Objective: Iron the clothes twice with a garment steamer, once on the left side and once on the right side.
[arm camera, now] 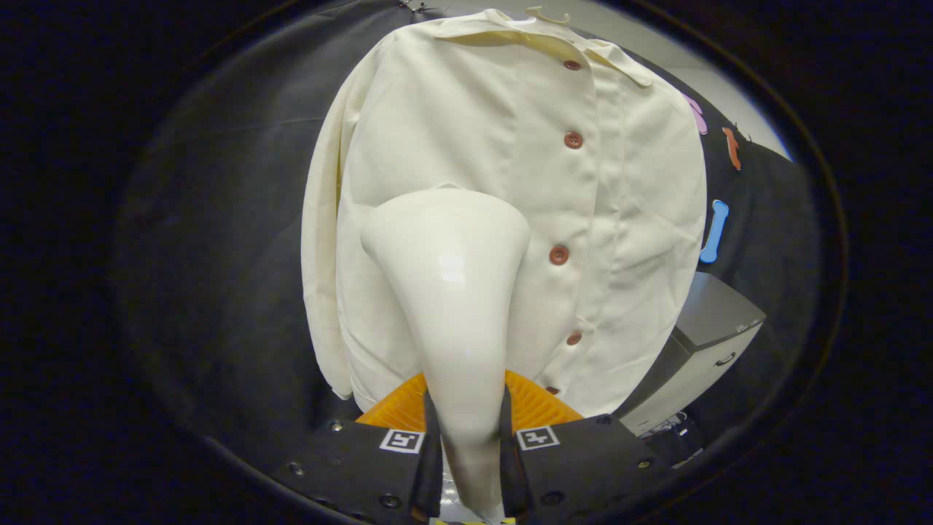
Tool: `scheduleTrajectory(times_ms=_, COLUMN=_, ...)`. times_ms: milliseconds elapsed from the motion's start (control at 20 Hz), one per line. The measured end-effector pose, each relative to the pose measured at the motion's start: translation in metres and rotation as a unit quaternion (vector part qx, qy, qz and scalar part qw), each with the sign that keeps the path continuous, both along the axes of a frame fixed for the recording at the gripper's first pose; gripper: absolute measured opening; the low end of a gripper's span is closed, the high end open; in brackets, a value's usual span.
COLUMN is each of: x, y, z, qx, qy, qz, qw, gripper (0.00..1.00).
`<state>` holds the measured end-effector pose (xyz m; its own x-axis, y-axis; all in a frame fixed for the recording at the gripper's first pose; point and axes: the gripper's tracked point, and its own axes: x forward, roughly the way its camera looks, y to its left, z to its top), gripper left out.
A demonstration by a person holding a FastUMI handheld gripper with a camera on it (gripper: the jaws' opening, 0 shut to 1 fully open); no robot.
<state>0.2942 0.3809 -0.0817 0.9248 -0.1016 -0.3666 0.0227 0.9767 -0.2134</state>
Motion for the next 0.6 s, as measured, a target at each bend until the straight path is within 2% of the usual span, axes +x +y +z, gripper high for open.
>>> scheduleTrajectory(times_ms=600, x=0.002, y=-0.02, z=-0.082, qx=-0.005, qy=0.034, qz=-0.026, qw=0.999, gripper=0.32)
